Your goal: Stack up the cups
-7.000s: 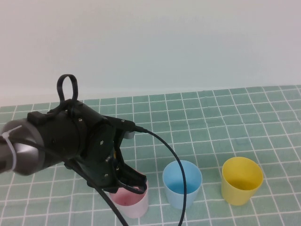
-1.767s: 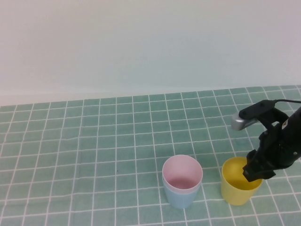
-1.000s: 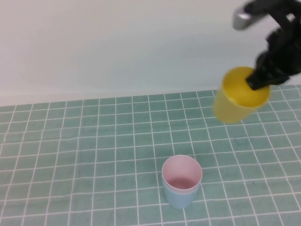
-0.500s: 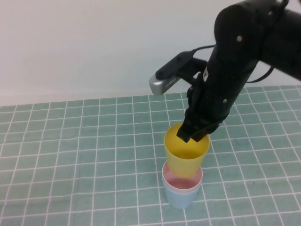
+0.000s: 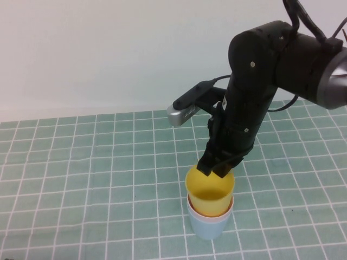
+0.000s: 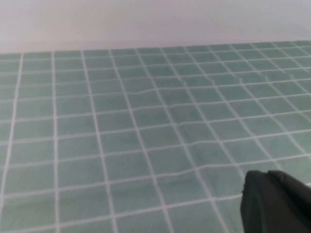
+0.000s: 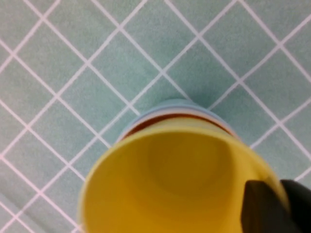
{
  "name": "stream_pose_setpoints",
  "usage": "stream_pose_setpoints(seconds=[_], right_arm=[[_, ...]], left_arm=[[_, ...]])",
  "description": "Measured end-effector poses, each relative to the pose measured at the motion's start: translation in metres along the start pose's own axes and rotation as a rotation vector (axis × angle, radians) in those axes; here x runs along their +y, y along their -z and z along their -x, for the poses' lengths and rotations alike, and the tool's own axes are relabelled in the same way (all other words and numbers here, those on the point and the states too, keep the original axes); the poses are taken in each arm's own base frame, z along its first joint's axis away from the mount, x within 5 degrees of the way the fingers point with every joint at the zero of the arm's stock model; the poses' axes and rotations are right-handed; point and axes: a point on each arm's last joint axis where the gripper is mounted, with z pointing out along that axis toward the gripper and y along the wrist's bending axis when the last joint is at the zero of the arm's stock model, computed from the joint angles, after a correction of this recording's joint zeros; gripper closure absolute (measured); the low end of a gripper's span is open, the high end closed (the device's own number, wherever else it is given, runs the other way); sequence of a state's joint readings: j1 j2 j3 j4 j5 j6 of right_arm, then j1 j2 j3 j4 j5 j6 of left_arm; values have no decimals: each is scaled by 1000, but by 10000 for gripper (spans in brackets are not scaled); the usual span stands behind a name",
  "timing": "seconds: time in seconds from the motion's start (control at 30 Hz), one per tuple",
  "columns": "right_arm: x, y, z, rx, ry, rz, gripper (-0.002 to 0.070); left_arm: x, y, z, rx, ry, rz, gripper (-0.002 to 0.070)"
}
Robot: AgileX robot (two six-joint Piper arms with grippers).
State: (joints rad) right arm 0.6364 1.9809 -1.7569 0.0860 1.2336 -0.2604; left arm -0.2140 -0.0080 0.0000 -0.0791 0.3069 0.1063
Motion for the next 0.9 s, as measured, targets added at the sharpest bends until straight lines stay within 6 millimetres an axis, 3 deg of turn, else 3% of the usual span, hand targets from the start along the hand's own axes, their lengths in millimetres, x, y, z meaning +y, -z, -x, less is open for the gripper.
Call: stream_pose_setpoints(seconds=[0.17, 0.33, 0.43, 0.6, 0.7, 0.9], right_arm=[[2, -1, 1, -7, -7, 23, 531], [3, 1, 1, -12, -25, 27, 518], [5, 14, -1, -41, -42, 20, 517], [11, 64, -15, -154, -70, -24, 536], [16, 100, -27, -253, -77, -60, 589], [25, 151, -50, -407, -75, -94, 668]], left_arm=[[3, 0, -2, 19, 68, 63, 676], [3, 0, -2, 19, 70, 63, 676], [3, 0, -2, 19, 70, 63, 676], [3, 0, -2, 19, 67, 64, 676], [3, 0, -2, 18, 67, 65, 676], [3, 0, -2, 18, 67, 65, 676]])
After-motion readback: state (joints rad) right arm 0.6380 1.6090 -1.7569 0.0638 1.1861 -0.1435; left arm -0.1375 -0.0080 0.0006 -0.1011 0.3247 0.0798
